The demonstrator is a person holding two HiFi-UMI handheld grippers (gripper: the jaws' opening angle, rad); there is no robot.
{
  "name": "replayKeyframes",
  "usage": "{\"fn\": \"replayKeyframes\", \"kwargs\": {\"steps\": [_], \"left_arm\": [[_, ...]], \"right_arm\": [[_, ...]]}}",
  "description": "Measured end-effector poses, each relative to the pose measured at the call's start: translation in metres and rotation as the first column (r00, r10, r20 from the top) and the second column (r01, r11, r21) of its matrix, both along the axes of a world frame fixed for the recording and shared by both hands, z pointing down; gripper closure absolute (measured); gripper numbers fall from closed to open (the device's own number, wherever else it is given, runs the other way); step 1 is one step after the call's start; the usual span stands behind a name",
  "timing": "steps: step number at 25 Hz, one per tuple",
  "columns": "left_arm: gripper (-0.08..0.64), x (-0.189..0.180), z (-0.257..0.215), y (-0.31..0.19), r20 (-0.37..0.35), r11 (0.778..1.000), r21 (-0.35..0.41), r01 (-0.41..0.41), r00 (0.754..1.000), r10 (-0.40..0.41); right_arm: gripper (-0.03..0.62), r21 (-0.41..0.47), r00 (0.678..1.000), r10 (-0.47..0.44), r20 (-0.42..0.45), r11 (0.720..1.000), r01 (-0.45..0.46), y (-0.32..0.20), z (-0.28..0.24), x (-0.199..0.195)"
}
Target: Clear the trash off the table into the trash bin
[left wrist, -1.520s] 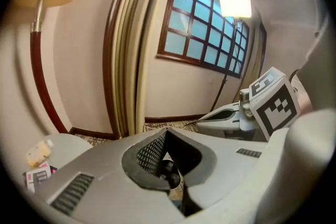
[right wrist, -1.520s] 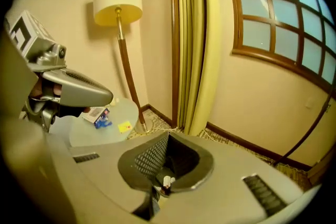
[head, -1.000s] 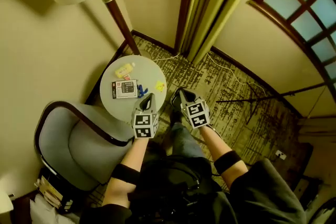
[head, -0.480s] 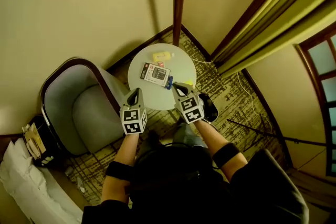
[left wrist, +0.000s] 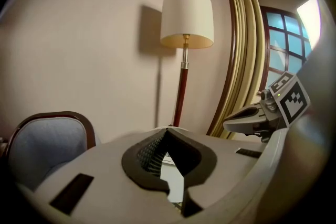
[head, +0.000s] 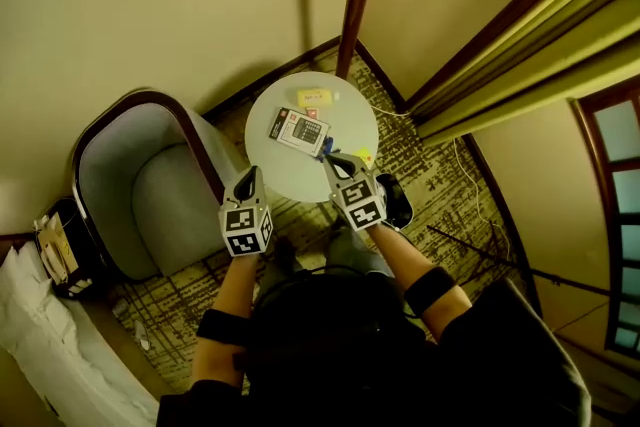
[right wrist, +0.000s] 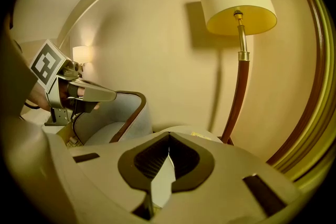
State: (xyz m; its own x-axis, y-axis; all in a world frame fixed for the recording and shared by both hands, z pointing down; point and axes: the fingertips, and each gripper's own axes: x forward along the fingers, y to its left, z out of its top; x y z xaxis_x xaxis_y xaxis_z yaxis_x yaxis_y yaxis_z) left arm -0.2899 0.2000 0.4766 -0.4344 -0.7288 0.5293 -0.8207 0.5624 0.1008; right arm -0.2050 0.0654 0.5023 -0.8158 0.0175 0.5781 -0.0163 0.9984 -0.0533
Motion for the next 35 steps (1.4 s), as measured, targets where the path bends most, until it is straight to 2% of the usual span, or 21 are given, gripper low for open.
{"fn": "replayKeyframes", "kwargs": {"steps": [4,6,11,14,15,17,24,32,35], "left_arm": [[0.560,0.011,0.007,-0.011,-0.002,0.999,-0.026,-0.039,0.999,0.039],[0.560,0.021,0.013,-0.023,-0.003,0.996,-0.038,-0.077,0.997,0.077],[0.560,0.045,0.039,-0.054,-0.029,0.986,-0.061,-0.156,0.988,0.154],[0.560,0.061,0.056,-0.078,-0.056,0.977,-0.074,-0.202,0.979,0.199],[0.560,0.065,0.062,-0.086,-0.063,0.973,-0.079,-0.216,0.975,0.211],[0.560,0.071,0.076,-0.103,-0.077,0.967,-0.087,-0.238,0.970,0.232],[0.560,0.098,0.114,-0.159,-0.143,0.948,-0.091,-0.305,0.946,0.291],[0.560,0.102,0.158,-0.192,-0.177,0.950,-0.100,-0.297,0.945,0.276],[0.560,0.103,0.167,-0.200,-0.176,0.948,-0.103,-0.302,0.943,0.281]], "right_arm": [[0.589,-0.003,0.999,0.030,-0.034,1.000,-0.030,-0.009,0.014,0.011],[0.561,0.006,0.996,0.063,-0.064,0.998,-0.063,-0.020,0.027,0.021],[0.551,0.046,0.973,0.135,-0.188,0.991,-0.128,-0.054,0.077,0.052],[0.523,0.055,0.953,0.160,-0.258,0.987,-0.151,-0.078,0.110,0.069],[0.491,0.051,0.946,0.167,-0.279,0.986,-0.159,-0.086,0.122,0.073],[0.379,0.036,0.931,0.172,-0.321,0.985,-0.169,-0.100,0.149,0.076],[0.254,0.012,0.886,0.158,-0.436,0.985,-0.170,-0.130,0.236,0.083],[0.253,-0.052,0.840,0.121,-0.529,0.983,-0.175,-0.144,0.317,0.086],[0.252,-0.054,0.836,0.125,-0.535,0.982,-0.182,-0.152,0.332,0.084]]}}
